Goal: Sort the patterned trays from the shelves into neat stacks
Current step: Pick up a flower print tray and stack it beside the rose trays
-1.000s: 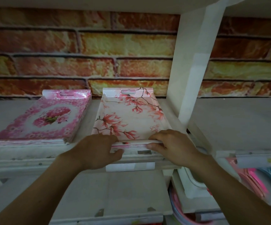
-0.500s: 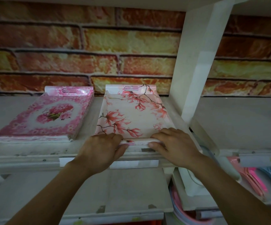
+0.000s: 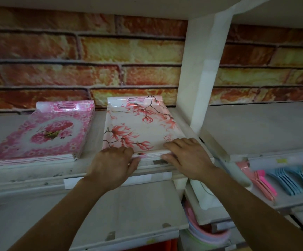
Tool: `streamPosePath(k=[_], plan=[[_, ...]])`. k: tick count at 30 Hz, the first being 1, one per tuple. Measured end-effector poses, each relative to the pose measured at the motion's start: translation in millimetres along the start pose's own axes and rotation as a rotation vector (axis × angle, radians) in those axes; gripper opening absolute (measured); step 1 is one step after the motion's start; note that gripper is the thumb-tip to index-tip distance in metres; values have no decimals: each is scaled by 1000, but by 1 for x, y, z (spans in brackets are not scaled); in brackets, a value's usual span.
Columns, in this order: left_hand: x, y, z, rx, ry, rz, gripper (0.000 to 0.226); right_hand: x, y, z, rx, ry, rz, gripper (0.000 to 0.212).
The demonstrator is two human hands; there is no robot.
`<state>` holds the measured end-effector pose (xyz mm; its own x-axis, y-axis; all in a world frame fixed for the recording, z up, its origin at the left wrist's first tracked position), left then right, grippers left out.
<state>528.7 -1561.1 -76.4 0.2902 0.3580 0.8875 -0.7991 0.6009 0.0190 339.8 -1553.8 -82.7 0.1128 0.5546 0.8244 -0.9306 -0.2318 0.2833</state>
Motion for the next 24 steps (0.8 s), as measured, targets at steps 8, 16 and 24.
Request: streamPosePath(k=[8, 16, 24], plan=[[-9, 47, 8, -34, 2, -61, 65, 17, 26, -74, -274, -85, 37, 64], [-35, 158, 31, -198, -111, -207, 67, 45, 82, -184, -563, -276, -62, 73], [-42, 302, 53, -398, -161, -256, 67, 91, 152, -301, -804, -362, -134, 80]])
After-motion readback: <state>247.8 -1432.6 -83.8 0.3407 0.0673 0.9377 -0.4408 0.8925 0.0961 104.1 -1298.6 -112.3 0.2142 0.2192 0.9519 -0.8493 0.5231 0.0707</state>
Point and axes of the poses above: each hand's wrist, its own z-axis towards the middle knuckle, its own x-axis out of the back of the hand, y = z × x, the point moved 8 cm from there along z, towards the middle knuckle, and after that the axes turned 12 degrees about -z, right-handed, at the moved point
